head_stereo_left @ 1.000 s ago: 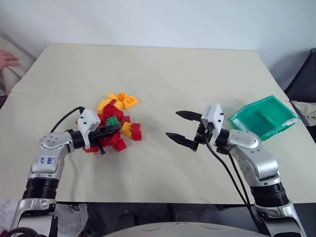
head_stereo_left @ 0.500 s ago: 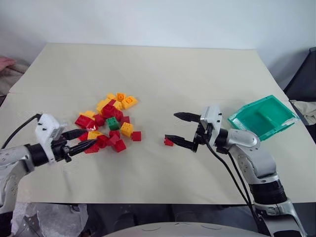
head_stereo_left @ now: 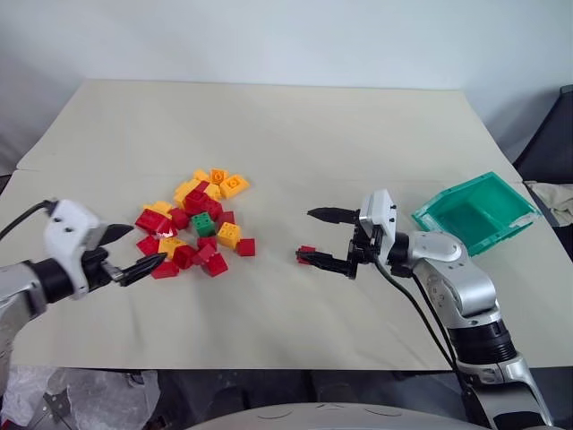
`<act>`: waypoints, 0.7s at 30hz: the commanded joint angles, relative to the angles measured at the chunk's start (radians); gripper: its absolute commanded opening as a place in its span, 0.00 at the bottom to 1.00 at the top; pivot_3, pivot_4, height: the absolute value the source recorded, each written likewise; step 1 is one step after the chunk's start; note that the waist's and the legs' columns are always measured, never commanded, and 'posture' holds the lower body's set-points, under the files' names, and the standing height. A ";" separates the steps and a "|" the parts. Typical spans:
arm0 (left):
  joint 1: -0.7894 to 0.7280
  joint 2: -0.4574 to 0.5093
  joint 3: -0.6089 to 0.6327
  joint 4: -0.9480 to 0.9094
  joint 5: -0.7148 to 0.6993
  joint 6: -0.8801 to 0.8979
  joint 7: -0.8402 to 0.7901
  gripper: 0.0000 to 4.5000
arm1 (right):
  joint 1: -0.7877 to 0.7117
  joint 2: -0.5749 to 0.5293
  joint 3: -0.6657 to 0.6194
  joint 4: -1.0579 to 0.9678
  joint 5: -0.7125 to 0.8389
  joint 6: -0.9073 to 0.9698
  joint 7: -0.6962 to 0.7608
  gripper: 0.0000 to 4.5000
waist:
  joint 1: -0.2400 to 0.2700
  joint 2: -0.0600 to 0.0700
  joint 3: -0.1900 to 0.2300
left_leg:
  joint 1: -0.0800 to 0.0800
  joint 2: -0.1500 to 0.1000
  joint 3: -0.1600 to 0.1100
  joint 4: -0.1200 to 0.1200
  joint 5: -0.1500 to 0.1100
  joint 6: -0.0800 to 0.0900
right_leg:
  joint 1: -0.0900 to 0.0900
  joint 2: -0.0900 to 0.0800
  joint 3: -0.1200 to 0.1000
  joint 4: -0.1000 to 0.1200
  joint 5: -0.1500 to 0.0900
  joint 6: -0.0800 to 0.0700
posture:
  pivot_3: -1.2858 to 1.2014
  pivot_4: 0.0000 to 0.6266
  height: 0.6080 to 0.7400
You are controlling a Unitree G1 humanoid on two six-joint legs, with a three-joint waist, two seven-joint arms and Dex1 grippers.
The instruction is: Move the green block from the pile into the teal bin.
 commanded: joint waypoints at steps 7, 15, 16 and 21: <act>-0.336 0.033 -0.299 0.207 0.105 0.137 0.061 1.00 | 0.061 0.025 -0.019 -0.116 0.020 0.008 -0.088 1.00 | -0.006 0.000 0.000 | 0.000 0.000 0.000 -0.004 0.000 0.000 | -0.001 0.001 0.000 0.000 0.000 0.000 | 0.52 0.24 1.00; -0.530 0.051 -0.504 0.449 0.208 0.066 -0.089 1.00 | 0.095 0.030 -0.022 -0.158 0.021 0.017 -0.146 1.00 | -0.005 0.000 0.000 | 0.000 -0.001 0.001 -0.004 0.001 -0.001 | -0.001 0.002 0.000 0.000 0.000 0.000 | 0.52 0.24 1.00; -0.560 0.048 -0.541 0.487 0.226 0.050 -0.126 1.00 | 0.098 0.030 -0.022 -0.161 0.022 0.017 -0.148 1.00 | -0.004 0.000 0.000 | 0.000 -0.001 0.001 -0.004 0.001 -0.001 | -0.001 0.002 0.000 0.000 0.000 0.000 | 0.52 0.24 1.00; -0.696 0.036 -0.705 0.639 0.317 -0.034 -0.316 1.00 | 0.100 0.031 -0.024 -0.155 0.020 0.011 -0.158 1.00 | 0.000 0.000 0.000 | 0.000 -0.001 0.001 -0.004 0.001 -0.001 | -0.001 0.002 0.001 -0.001 0.000 0.000 | 0.52 0.24 1.00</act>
